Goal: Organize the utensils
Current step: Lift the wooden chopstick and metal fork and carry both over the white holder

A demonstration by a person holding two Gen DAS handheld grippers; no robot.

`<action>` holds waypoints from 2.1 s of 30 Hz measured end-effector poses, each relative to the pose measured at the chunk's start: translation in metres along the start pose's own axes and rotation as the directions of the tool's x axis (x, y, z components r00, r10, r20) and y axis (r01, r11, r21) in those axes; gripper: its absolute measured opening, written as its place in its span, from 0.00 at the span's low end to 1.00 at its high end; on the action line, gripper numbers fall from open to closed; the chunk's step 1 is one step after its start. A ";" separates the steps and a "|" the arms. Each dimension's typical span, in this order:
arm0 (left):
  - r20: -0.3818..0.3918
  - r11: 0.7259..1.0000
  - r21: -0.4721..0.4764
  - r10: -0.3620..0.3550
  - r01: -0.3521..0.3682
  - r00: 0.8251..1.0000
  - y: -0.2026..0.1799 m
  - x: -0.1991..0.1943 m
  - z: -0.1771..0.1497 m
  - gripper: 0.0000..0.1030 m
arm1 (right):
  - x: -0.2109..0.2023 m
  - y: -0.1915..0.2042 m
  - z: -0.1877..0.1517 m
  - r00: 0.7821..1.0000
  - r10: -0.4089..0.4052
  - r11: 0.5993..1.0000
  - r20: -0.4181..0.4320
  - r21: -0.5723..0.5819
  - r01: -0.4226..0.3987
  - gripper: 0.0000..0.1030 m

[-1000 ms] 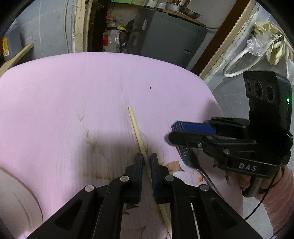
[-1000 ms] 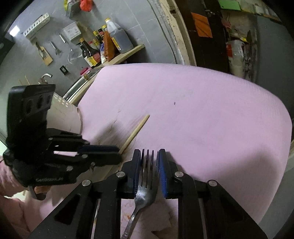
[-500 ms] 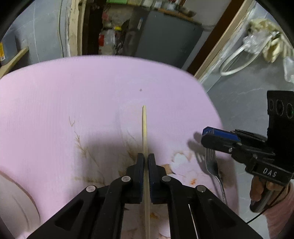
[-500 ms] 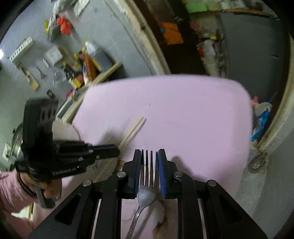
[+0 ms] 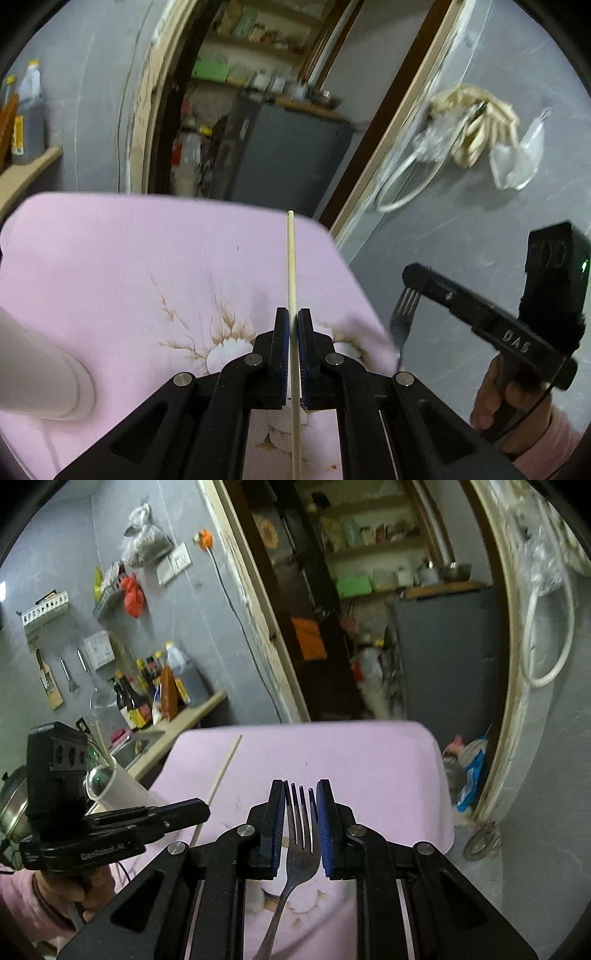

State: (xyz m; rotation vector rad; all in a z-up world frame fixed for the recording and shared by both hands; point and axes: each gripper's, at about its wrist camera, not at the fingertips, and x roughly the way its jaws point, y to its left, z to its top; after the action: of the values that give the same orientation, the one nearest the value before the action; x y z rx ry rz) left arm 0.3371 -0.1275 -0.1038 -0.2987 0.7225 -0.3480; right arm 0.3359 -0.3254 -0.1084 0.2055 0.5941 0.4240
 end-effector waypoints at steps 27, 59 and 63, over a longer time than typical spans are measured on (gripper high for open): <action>0.121 0.993 0.031 -0.117 0.114 0.986 0.036 -0.092 -0.010 0.05 | -0.032 0.094 -0.013 0.994 -0.098 0.994 0.058 -0.035 0.100 0.03; 0.504 0.986 -0.165 0.103 -0.021 0.858 0.187 -0.222 0.060 0.05 | -0.019 0.302 0.095 0.976 -0.011 0.898 0.217 -0.428 0.105 0.02; 0.533 0.983 -0.183 0.107 -0.009 0.839 0.208 -0.204 0.047 0.05 | 0.002 0.313 0.074 0.976 -0.062 0.866 0.207 -0.475 0.155 0.02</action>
State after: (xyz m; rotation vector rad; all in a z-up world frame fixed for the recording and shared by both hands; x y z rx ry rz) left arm 0.2694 0.1505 -0.0300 -0.5152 0.1974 -0.1261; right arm 0.2786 -0.0493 0.0467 -0.2749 0.2963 0.4271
